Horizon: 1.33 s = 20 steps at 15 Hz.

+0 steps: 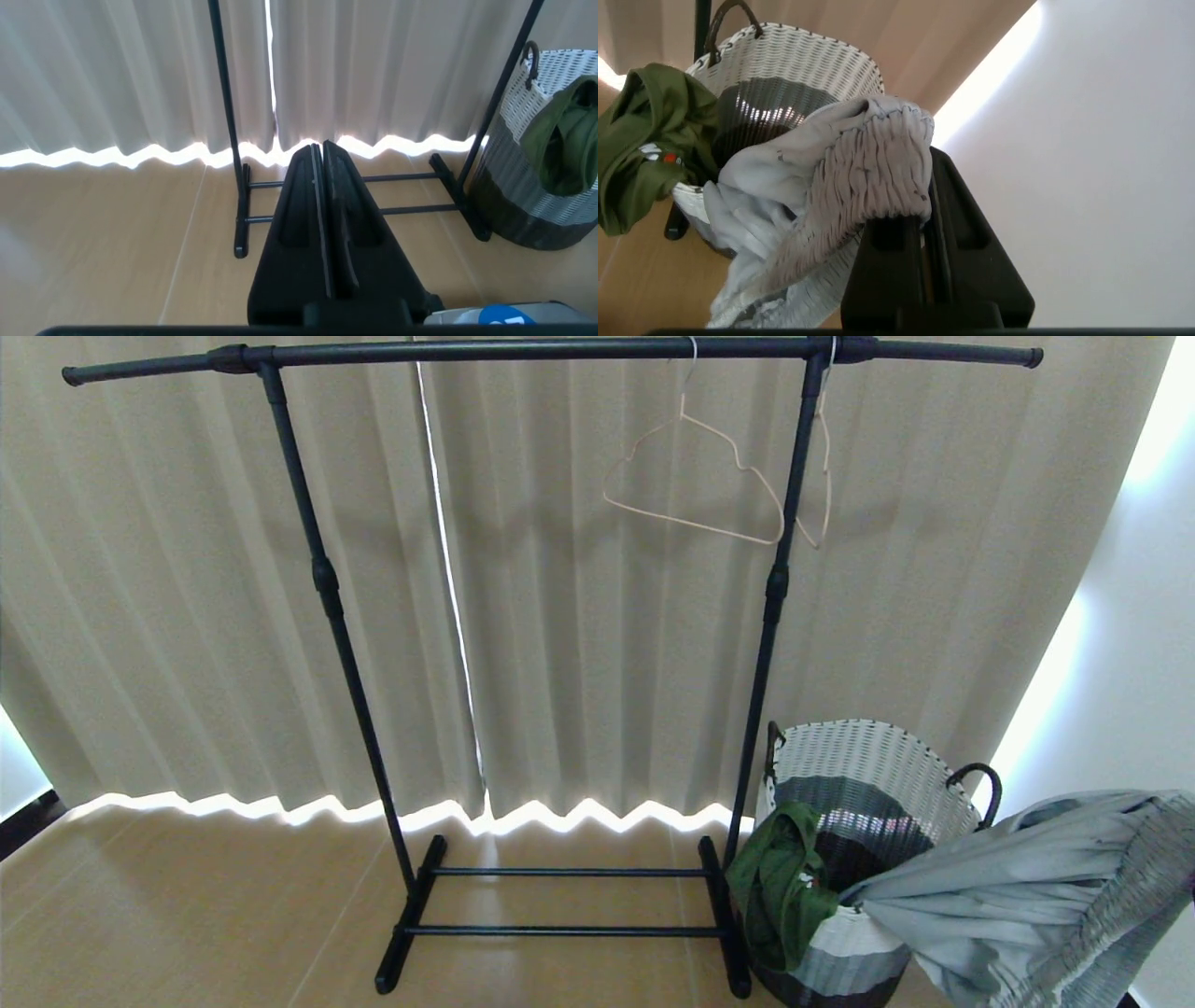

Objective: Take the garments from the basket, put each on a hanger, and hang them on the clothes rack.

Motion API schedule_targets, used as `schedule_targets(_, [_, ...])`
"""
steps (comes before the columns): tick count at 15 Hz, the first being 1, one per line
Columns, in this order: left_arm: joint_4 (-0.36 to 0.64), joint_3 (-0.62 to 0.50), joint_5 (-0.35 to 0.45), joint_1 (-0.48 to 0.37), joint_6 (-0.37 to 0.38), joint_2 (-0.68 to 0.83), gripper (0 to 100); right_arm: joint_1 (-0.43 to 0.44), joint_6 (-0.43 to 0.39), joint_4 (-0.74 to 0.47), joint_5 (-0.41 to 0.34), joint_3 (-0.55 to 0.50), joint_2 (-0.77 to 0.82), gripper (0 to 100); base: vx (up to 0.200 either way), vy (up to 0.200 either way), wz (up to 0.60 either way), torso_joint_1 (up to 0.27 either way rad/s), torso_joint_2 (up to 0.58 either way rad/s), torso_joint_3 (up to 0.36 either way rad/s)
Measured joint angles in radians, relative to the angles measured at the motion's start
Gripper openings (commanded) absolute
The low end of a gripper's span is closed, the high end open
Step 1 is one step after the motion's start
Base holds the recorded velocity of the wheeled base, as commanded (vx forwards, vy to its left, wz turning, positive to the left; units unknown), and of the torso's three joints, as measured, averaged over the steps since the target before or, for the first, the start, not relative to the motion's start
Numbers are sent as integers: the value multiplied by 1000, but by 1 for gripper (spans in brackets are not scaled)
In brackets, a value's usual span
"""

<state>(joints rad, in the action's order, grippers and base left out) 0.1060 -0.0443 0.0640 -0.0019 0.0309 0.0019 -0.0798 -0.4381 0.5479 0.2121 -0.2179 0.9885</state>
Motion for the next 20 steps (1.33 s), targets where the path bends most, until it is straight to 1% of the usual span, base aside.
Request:
schedule_targets(3, [0, 0, 3, 1, 2, 0, 0, 0, 0, -29, -4, 2, 1, 0, 0, 0, 0, 0, 0, 0])
schedule_targets(12, [0, 0, 3, 0, 1, 0, 0, 24, 0, -36, -3, 3, 1, 0, 0, 200, 0, 3, 2, 2])
schedule_targets(17, [-1, 0, 2, 0, 2, 1, 0, 24, 0, -38, -5, -2, -2, 0, 0, 0, 0, 0, 0, 0])
schedule_targets(20, [0, 0, 1, 1, 41, 1, 0, 36, 0, -44, -30, -18, 0, 0, 0, 0, 0, 0, 0, 0])
